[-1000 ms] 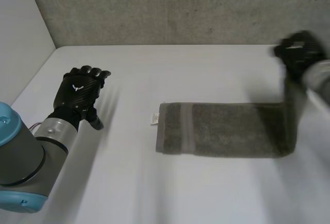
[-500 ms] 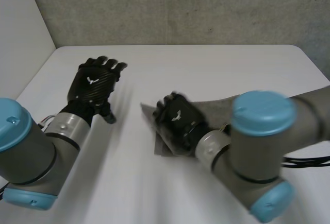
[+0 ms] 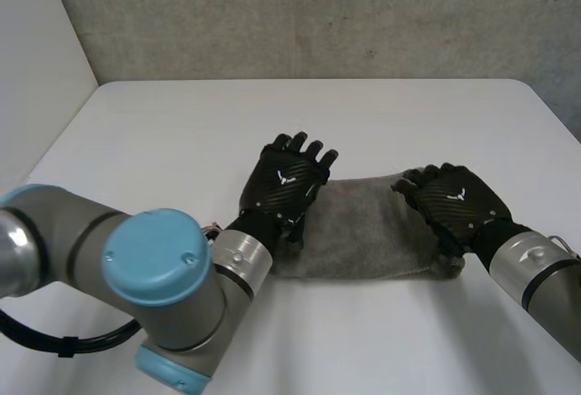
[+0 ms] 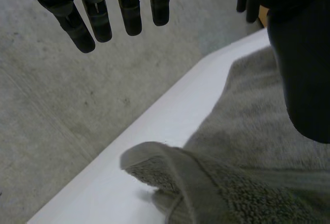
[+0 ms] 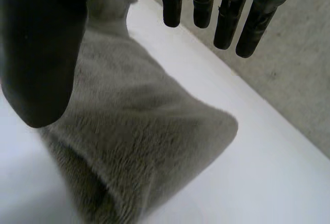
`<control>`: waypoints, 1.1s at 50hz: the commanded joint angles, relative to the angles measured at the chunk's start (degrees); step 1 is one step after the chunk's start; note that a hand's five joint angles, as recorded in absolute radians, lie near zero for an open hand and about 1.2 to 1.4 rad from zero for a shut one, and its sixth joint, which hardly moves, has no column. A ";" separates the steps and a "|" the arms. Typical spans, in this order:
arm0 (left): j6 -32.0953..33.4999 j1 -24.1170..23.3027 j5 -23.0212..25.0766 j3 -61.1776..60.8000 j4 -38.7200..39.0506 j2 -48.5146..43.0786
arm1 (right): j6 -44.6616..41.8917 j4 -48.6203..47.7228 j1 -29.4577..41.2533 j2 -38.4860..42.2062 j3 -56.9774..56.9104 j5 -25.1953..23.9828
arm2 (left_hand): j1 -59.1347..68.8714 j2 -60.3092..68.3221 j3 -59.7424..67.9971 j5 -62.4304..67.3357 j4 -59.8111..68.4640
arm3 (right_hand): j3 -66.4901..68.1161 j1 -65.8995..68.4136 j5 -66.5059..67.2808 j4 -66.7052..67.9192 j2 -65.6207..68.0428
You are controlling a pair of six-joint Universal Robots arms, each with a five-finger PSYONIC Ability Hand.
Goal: Fold the towel.
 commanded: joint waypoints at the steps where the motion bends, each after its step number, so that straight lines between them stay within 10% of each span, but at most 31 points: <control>1: 1.71 -0.71 -1.61 4.39 -0.07 -4.63 | -0.38 -2.02 -1.13 5.33 0.39 -0.99 | -3.75 -3.38 -2.60 -11.31 -3.88 | 8.71 9.53 9.29 8.16 8.68; 29: 1.71 -0.62 -10.67 6.15 -5.96 -6.66 | -13.22 -4.75 -0.25 5.78 0.47 9.12 | -3.75 -3.38 -2.60 -11.31 -3.88 | 65.89 66.71 66.47 65.34 65.85; 43: 0.48 10.45 -13.22 2.29 -8.68 7.14 | -23.32 -5.01 21.38 5.69 -10.86 10.17 | -4.09 -3.71 -2.94 -11.64 -4.22 | 65.89 66.71 66.47 65.34 65.85; 55: -6.37 18.01 -12.78 -4.56 -8.68 18.82 | -37.38 0.08 37.81 26.42 -26.85 8.95 | -4.09 -3.71 -2.94 -11.64 -4.22 | 65.89 66.71 66.47 65.34 65.85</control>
